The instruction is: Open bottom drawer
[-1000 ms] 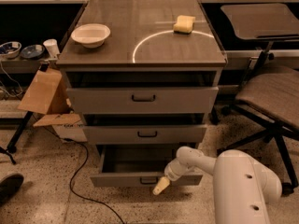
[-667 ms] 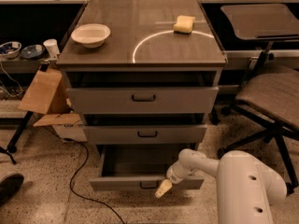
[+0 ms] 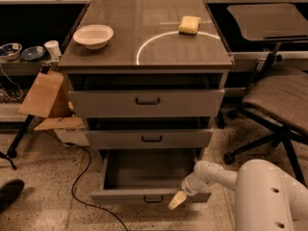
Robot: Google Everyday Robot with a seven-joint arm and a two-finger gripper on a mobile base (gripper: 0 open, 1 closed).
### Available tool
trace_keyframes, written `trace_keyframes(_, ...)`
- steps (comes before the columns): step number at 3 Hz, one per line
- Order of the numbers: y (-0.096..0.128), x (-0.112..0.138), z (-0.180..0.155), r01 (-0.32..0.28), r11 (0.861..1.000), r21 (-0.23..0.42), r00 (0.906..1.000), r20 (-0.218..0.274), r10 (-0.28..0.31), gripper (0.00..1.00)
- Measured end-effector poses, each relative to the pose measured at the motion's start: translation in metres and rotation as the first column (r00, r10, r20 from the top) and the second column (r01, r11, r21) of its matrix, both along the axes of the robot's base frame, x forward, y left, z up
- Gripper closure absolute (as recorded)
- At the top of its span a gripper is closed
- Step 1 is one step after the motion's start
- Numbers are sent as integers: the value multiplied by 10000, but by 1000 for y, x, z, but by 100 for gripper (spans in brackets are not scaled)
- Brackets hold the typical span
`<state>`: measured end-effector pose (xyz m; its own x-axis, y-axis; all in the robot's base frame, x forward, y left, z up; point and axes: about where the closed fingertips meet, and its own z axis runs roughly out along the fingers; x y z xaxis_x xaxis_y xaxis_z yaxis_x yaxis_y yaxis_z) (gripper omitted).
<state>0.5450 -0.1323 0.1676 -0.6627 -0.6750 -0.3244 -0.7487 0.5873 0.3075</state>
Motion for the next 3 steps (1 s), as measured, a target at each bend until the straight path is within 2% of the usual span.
trace_keyframes(1,-26,-26,-8,609,9980,-153,9977,-301,-614,0)
trace_keyframes(2,-25,-25,-4,609,9980,-153,9977,-301,-614,0)
trace_keyframes(3,-46,-51,-7,1129,9931,-331,9921,-518,-1145,0)
